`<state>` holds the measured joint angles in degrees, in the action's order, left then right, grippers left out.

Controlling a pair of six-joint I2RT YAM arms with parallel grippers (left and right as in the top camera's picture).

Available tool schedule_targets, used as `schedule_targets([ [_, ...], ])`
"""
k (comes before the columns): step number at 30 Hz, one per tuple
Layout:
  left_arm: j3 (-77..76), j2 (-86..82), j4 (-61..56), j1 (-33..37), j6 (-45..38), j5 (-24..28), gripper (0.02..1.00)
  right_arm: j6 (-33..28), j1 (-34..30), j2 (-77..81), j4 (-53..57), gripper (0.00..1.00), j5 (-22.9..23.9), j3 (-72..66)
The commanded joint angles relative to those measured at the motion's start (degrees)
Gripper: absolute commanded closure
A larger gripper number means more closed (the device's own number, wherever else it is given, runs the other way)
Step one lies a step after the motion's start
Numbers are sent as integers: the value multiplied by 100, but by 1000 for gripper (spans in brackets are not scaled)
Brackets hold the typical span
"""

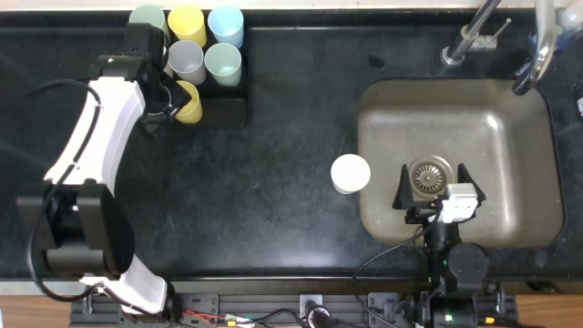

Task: Store Cups

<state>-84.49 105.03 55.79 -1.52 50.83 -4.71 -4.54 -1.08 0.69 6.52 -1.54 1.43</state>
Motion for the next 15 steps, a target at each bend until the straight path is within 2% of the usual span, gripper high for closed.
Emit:
schedule_targets([
  [1, -153, -538, 17, -94, -459, 170, 316, -20, 22, -48, -33, 3, -33, -28],
  [2, -153, -667, 22, -118, -463, 170, 231, -20, 22, -48, -33, 3, -33, -28],
  [3, -153, -780, 20, -140, -525, 181, 187, -20, 22, -48, -33, 3, -33, -28],
  [7, -153, -1241, -11, -243, -717, 210, 115, -20, 22, -48, -33, 3, -33, -28],
  [9, -153, -1416, -42, -319, -717, 210, 18, -20, 22, -48, -33, 3, -33, -28],
  [12, -153, -1600, -170, -599, -968, 278, 20, -20, 22, -48, -33, 3, -33, -28],
  [15, -151, -1628, -577, -1327, -1606, 297, 18, -20, 22, -48, -33, 5, -33, -28],
])
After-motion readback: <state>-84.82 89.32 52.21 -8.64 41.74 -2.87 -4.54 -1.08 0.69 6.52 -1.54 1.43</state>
